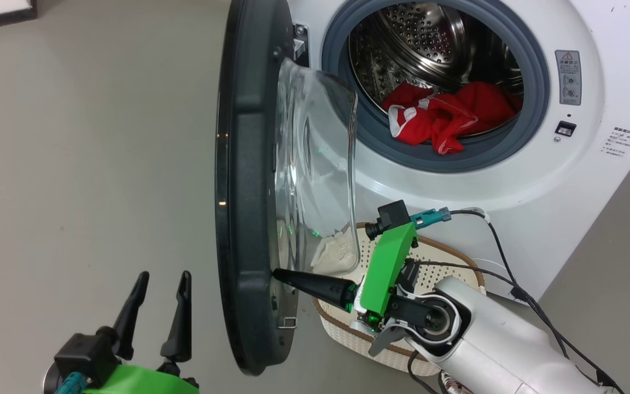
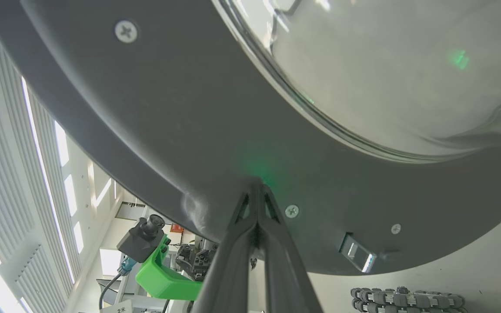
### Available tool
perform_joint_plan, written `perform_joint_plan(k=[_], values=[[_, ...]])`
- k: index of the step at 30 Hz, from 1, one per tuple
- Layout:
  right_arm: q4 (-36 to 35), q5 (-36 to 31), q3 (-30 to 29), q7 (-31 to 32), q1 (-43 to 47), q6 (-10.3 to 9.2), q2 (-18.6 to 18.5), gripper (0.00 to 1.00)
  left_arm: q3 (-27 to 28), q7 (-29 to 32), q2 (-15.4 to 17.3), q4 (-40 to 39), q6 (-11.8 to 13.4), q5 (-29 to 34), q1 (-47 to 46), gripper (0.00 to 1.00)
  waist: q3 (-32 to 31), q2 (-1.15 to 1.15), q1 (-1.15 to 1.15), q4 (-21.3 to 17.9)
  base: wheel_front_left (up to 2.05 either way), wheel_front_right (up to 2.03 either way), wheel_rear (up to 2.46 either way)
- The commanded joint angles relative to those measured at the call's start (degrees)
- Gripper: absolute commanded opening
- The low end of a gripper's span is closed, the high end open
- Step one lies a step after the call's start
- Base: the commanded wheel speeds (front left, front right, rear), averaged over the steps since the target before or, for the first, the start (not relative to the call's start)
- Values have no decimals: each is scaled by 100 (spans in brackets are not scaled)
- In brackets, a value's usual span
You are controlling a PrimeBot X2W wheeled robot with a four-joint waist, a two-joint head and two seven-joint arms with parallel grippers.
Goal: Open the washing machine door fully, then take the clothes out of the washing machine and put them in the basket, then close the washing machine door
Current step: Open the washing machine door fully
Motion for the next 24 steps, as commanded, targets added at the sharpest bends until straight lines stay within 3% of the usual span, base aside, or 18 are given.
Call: perform_joint_plan(k=[1,2,3,5,6,7,12,20,24], values=[[-104,26,22,-77,-158,44,152,0,210,-45,85,-175,-7,-17,-31,100,-2,0,0,-5,0,0,0],[-79,21,27,-119,-160,44,152,4,216,-45,85,-175,-2,-24,-23,100,-8,0,0,-11,0,0,0],[-60,-10,33,-161,-160,44,152,29,220,-45,85,-173,3,-31,-15,100,-14,0,0,-18,0,0,0],[-11,-144,45,-239,-145,44,152,58,225,-45,85,-169,14,-42,-11,100,-25,0,0,-33,0,0,0],[12,-239,34,-284,-130,44,152,96,227,-45,85,-167,20,-47,-11,100,-31,0,0,-42,0,0,0],[37,-349,11,-333,-109,44,152,100,231,-45,85,-166,25,-48,-11,100,-40,0,0,-53,0,0,0],[78,-1129,-159,-939,74,44,-45,100,248,-45,85,-138,27,-45,5,100,-72,0,0,-90,0,0,0],[549,-2717,-62,-3169,434,44,-648,100,275,-45,85,-18,15,-15,-1,100,-132,0,0,-119,0,0,0],[1048,-3452,7,-3684,479,44,-672,100,266,-45,85,40,7,22,23,100,-195,0,0,-160,0,0,0]])
